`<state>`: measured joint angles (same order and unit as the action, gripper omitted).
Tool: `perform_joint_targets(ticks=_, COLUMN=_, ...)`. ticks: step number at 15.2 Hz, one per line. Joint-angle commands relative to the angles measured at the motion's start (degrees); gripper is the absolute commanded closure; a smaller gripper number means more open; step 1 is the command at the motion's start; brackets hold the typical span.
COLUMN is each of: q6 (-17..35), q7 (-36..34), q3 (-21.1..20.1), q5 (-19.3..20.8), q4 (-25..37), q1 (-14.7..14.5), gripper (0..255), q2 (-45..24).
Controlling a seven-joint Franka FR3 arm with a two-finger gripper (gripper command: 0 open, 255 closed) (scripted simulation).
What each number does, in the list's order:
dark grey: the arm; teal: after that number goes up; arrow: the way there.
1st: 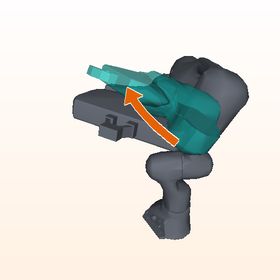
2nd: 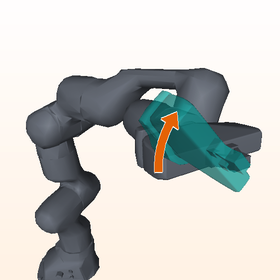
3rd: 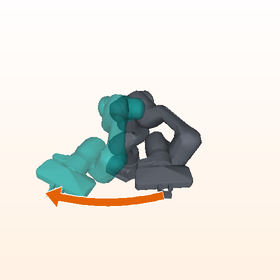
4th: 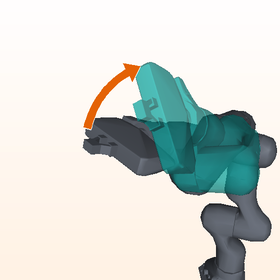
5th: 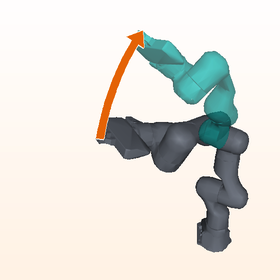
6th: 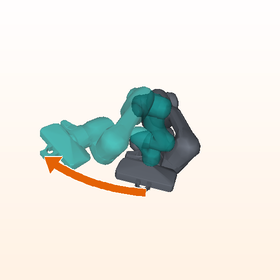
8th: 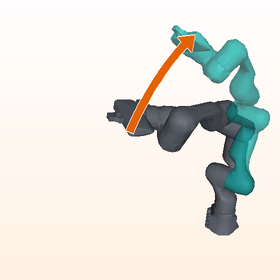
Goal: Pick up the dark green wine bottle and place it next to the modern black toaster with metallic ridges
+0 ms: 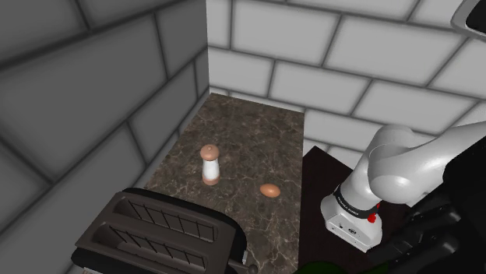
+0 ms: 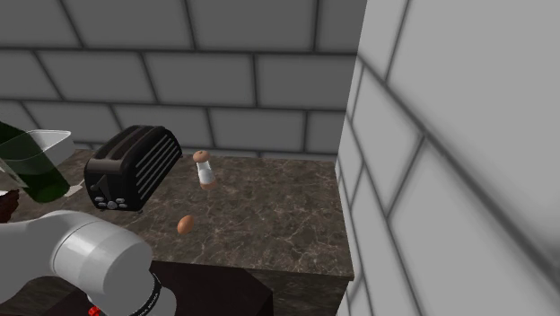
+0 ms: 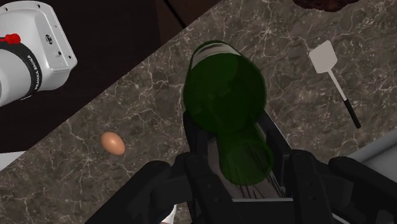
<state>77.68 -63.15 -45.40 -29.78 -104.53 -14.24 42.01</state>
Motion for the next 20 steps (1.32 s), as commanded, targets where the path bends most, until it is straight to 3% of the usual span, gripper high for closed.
perform_joint_targets(ticks=1, q6=1.2, q7=0.5, q3=0.0, q5=-0.4, q4=-2.1, q1=-0.4, gripper=255, q2=0.9)
perform_joint_targets(ticks=20, q6=12.9, q7=3.3, q3=-3.5, q5=-5.1, q4=-19.0, q1=-3.4, gripper=255, q2=6.7)
